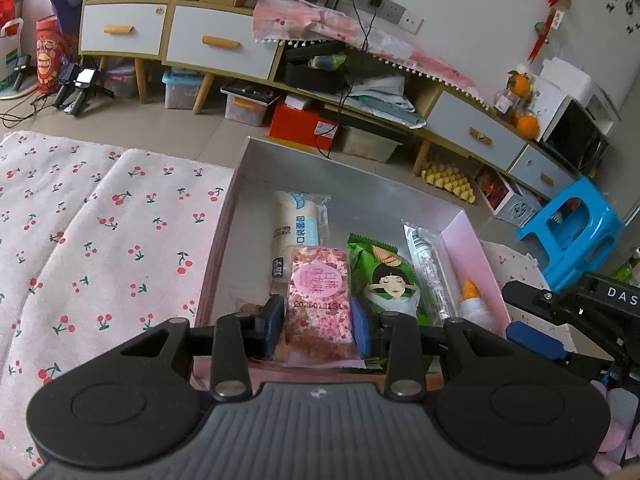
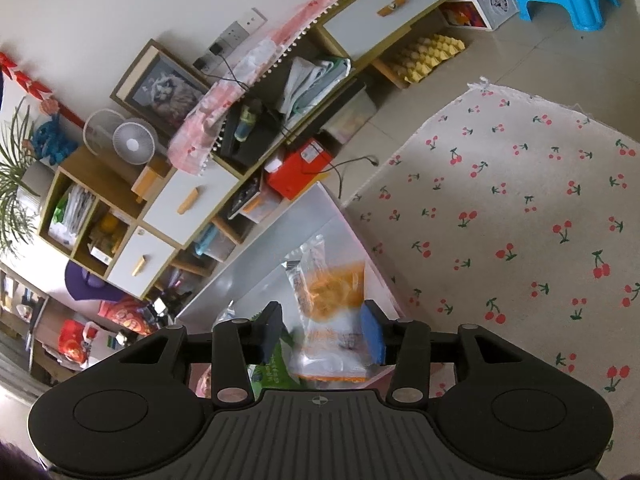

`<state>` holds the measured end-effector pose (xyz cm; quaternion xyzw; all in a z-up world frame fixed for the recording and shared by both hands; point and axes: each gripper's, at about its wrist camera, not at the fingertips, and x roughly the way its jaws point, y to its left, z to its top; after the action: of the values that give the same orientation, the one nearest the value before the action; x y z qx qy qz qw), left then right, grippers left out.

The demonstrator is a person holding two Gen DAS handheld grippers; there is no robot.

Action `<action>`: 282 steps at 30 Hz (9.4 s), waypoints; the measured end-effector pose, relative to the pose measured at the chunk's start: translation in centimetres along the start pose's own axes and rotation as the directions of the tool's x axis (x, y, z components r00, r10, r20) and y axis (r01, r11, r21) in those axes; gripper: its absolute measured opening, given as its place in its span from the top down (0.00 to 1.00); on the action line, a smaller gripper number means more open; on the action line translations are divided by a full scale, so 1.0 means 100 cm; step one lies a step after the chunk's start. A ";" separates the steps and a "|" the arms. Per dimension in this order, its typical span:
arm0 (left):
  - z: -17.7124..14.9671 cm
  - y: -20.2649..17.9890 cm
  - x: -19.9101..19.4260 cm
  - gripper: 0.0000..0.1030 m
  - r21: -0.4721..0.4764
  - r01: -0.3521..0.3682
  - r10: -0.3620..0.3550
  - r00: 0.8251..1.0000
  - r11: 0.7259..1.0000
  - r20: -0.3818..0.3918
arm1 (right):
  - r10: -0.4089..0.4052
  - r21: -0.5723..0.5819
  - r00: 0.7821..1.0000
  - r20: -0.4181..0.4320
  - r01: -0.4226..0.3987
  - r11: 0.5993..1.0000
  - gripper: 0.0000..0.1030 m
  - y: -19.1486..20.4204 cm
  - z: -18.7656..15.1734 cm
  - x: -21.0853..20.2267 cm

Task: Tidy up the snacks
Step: 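Open both tools and withdraw them back over the snack pile, then grasp the clear bag of white rolls with the right tool while the left tool grasps the white rice-cake bag, then carry both bags into the pink box and open both tools, then withdraw both tools from the box over the remaining snacks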

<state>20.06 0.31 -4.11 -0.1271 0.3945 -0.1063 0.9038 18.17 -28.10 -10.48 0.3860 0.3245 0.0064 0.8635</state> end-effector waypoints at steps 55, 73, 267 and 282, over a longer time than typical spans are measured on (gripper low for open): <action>-0.026 0.048 -0.073 0.03 0.189 -0.214 0.239 0.963 0.958 -0.124 | -0.275 -0.616 0.933 -0.233 0.077 0.784 0.17 0.054 -0.067 -0.074; -0.043 0.058 -0.039 0.09 0.519 -0.045 0.086 0.995 0.853 -0.055 | -0.073 -0.684 0.958 -0.276 -0.142 0.715 0.17 0.086 -0.112 -0.063; 0.024 -0.032 -0.036 0.17 0.316 -0.084 0.092 0.996 0.945 -0.012 | -0.207 -0.683 0.977 -0.050 0.117 0.721 0.27 0.079 0.001 -0.037; -0.011 -0.011 -0.077 0.03 0.292 -0.143 0.156 0.988 0.946 -0.020 | -0.168 -0.710 0.984 -0.058 0.077 0.699 0.21 0.079 -0.045 -0.077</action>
<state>13.97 1.32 0.81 0.0391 0.4023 -0.0966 0.9095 11.44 -21.58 -3.18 0.0033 0.3731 0.0951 0.9229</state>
